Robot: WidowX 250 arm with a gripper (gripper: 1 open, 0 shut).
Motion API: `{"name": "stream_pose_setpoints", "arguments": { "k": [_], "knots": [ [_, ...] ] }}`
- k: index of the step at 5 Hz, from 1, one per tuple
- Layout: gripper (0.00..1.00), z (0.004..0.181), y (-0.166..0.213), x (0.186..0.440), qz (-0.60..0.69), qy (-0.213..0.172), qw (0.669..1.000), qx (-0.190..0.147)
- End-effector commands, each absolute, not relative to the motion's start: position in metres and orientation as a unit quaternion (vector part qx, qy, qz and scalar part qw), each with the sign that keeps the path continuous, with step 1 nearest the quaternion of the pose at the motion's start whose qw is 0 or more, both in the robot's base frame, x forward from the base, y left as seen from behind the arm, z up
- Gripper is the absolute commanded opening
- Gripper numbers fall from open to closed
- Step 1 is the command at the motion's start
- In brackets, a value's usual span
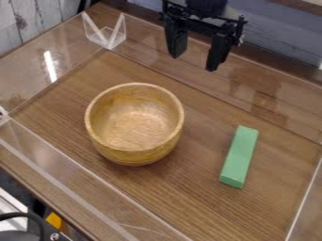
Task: Put the green block in the brown bowl
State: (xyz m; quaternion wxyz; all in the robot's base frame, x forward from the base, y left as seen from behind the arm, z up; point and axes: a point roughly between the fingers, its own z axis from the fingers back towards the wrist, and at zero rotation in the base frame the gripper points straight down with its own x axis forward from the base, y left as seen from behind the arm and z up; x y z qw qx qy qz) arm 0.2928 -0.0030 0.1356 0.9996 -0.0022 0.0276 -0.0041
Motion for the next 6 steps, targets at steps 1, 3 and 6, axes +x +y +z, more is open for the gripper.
{"name": "stream_pose_setpoints", "arguments": {
  "k": [1, 3, 6],
  "knots": [
    [1.0, 0.135, -0.018, 0.286, -0.008, 0.036, 0.999, -0.004],
    [1.0, 0.111, -0.1, 0.278, 0.064, 0.039, 0.997, -0.014],
    [1.0, 0.077, -0.112, 0.264, 0.055, 0.016, 0.998, 0.003]
  ]
}}
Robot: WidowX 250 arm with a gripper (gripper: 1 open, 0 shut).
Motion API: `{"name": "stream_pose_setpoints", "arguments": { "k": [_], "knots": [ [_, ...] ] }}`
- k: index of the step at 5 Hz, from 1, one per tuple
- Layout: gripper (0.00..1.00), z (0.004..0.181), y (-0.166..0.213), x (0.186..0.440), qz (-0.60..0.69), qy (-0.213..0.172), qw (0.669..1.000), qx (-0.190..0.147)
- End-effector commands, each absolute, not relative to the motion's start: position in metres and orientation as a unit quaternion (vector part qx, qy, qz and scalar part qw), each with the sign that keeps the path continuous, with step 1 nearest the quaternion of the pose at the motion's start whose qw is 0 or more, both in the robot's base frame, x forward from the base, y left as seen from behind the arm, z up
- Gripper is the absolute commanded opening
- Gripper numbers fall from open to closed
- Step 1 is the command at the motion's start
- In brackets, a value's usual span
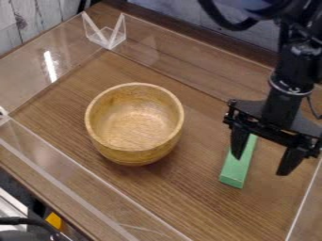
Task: Put the green block in the brown bowl
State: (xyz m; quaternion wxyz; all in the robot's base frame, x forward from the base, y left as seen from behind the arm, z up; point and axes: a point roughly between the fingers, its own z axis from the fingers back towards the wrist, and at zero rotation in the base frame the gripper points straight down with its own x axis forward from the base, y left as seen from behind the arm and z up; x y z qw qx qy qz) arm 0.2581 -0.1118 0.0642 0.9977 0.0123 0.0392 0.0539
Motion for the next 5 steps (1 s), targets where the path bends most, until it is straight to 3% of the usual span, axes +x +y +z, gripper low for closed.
{"name": "stream_pose_setpoints", "arguments": {
  "k": [1, 3, 5],
  "knots": [
    [1.0, 0.071, -0.1, 0.264, 0.055, 0.008, 0.998, -0.003],
    [1.0, 0.072, -0.093, 0.26, 0.029, -0.01, 0.999, -0.02],
    [1.0, 0.053, -0.105, 0.27, 0.035, -0.015, 0.999, -0.021]
  ]
}}
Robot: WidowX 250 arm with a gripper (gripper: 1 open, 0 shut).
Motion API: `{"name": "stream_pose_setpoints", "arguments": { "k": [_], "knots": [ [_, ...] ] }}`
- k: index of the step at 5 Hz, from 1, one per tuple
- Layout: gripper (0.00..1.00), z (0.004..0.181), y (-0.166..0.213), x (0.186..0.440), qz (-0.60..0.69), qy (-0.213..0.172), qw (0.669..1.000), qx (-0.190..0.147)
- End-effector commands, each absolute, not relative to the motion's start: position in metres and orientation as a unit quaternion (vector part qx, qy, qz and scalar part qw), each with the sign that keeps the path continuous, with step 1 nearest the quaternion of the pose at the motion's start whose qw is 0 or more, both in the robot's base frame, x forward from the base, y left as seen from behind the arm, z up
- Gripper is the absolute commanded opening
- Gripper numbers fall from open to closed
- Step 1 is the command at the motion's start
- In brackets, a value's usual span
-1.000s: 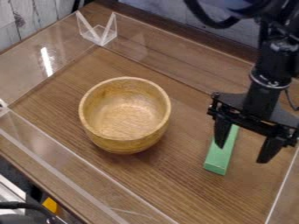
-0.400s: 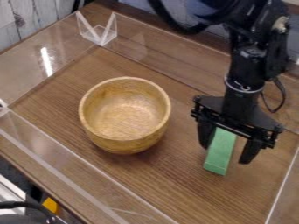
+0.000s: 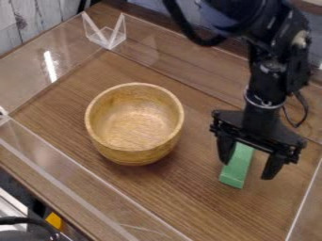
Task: Put the green block in the brown bowl
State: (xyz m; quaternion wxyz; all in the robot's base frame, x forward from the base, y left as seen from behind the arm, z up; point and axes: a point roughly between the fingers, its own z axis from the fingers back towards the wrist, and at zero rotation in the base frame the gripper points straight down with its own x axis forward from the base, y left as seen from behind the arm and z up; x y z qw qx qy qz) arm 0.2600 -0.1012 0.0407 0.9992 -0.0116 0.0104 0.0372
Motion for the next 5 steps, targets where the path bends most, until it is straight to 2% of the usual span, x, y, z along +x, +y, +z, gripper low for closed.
{"name": "stream_pose_setpoints", "arguments": {
  "k": [1, 4, 5],
  "knots": [
    [1.0, 0.055, -0.102, 0.275, 0.04, -0.018, 0.999, -0.023],
    [1.0, 0.068, -0.081, 0.28, -0.012, -0.021, 0.999, -0.03],
    [1.0, 0.074, -0.096, 0.279, -0.026, -0.028, 0.999, -0.031]
  ]
}}
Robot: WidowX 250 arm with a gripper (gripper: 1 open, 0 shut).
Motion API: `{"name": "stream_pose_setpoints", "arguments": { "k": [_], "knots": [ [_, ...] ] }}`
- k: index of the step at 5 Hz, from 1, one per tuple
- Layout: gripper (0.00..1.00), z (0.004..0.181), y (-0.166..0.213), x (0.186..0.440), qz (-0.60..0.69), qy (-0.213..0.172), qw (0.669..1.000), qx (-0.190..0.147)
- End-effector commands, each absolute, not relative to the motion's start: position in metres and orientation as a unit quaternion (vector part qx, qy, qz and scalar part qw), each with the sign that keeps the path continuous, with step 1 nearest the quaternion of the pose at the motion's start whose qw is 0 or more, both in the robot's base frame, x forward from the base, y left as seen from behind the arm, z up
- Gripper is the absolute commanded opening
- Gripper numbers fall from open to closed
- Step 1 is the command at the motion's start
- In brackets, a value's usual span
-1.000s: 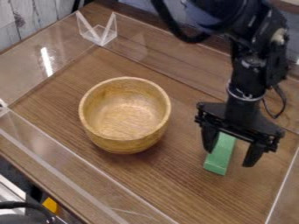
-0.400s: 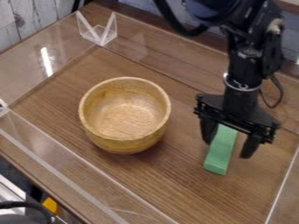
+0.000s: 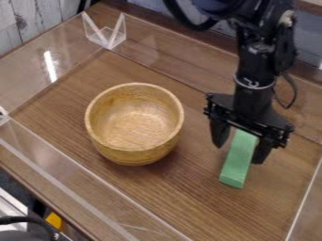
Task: Put the green block in the brown bowl
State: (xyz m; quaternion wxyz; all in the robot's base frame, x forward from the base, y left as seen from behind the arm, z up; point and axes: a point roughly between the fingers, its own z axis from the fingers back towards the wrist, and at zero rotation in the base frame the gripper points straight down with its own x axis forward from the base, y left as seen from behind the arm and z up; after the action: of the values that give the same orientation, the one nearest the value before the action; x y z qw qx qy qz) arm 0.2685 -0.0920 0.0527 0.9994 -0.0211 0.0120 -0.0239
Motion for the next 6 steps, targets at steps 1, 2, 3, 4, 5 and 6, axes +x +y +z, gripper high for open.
{"name": "stream_pose_setpoints", "arguments": {
  "k": [1, 2, 3, 4, 5, 6],
  "knots": [
    [1.0, 0.08, -0.11, 0.276, -0.036, -0.036, 0.998, -0.031],
    [1.0, 0.08, -0.119, 0.277, -0.018, -0.045, 0.998, -0.028],
    [1.0, 0.078, -0.122, 0.281, -0.004, -0.046, 0.999, -0.029],
    [1.0, 0.073, -0.12, 0.271, -0.005, -0.041, 0.999, -0.027],
    [1.0, 0.058, -0.122, 0.27, -0.019, -0.035, 0.999, -0.021],
    [1.0, 0.054, -0.126, 0.273, -0.026, -0.028, 0.999, -0.015]
  ]
}}
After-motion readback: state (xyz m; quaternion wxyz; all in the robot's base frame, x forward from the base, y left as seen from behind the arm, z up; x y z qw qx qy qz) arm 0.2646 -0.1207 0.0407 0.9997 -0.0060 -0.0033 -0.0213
